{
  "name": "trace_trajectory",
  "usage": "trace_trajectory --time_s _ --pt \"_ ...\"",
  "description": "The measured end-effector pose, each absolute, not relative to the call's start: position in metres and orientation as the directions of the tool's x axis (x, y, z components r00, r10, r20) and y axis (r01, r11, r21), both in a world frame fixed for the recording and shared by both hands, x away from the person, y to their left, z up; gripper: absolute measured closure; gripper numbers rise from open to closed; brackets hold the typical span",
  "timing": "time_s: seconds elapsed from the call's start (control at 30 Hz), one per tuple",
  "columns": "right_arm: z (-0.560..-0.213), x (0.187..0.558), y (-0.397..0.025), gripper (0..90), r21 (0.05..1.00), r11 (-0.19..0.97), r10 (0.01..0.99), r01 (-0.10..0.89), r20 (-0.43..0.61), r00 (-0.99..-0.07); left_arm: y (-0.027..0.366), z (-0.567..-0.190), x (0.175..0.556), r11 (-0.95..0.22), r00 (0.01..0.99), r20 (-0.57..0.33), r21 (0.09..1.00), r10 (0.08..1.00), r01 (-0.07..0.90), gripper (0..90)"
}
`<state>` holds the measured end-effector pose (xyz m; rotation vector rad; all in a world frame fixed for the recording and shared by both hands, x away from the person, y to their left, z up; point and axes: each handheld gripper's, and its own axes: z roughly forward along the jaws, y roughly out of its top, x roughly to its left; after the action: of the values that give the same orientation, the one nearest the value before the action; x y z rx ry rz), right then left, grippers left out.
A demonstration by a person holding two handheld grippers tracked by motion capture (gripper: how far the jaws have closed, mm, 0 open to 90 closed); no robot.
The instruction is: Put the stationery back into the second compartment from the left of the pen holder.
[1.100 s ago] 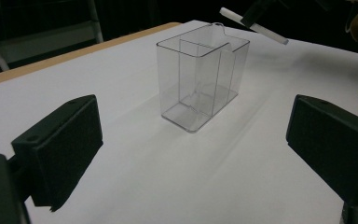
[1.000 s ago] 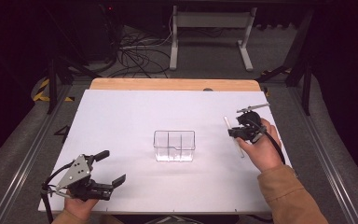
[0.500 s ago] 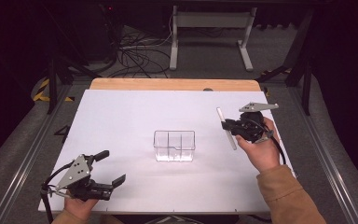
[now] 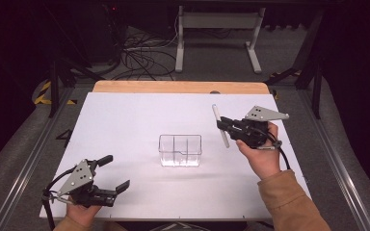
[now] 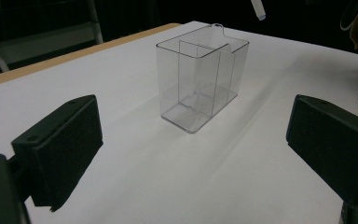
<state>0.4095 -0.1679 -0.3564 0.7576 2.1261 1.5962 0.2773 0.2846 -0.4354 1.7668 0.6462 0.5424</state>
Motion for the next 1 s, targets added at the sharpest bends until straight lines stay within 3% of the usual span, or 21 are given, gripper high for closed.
trace_trajectory --time_s 0.33,1.0 --pt "-0.353 0.399 -0.152 79.3 0.985 0.15 0.552 0.083 -0.014 -0.834 0.284 -0.435 0.277 -0.228 0.747 0.037 0.961 0.664 0.155 4.6" --pt "-0.361 0.396 -0.102 79.3 0.996 0.071 0.467 0.062 0.021 -0.884 0.284 -0.436 0.278 -0.231 0.75 0.04 0.961 0.66 0.152 4.6"
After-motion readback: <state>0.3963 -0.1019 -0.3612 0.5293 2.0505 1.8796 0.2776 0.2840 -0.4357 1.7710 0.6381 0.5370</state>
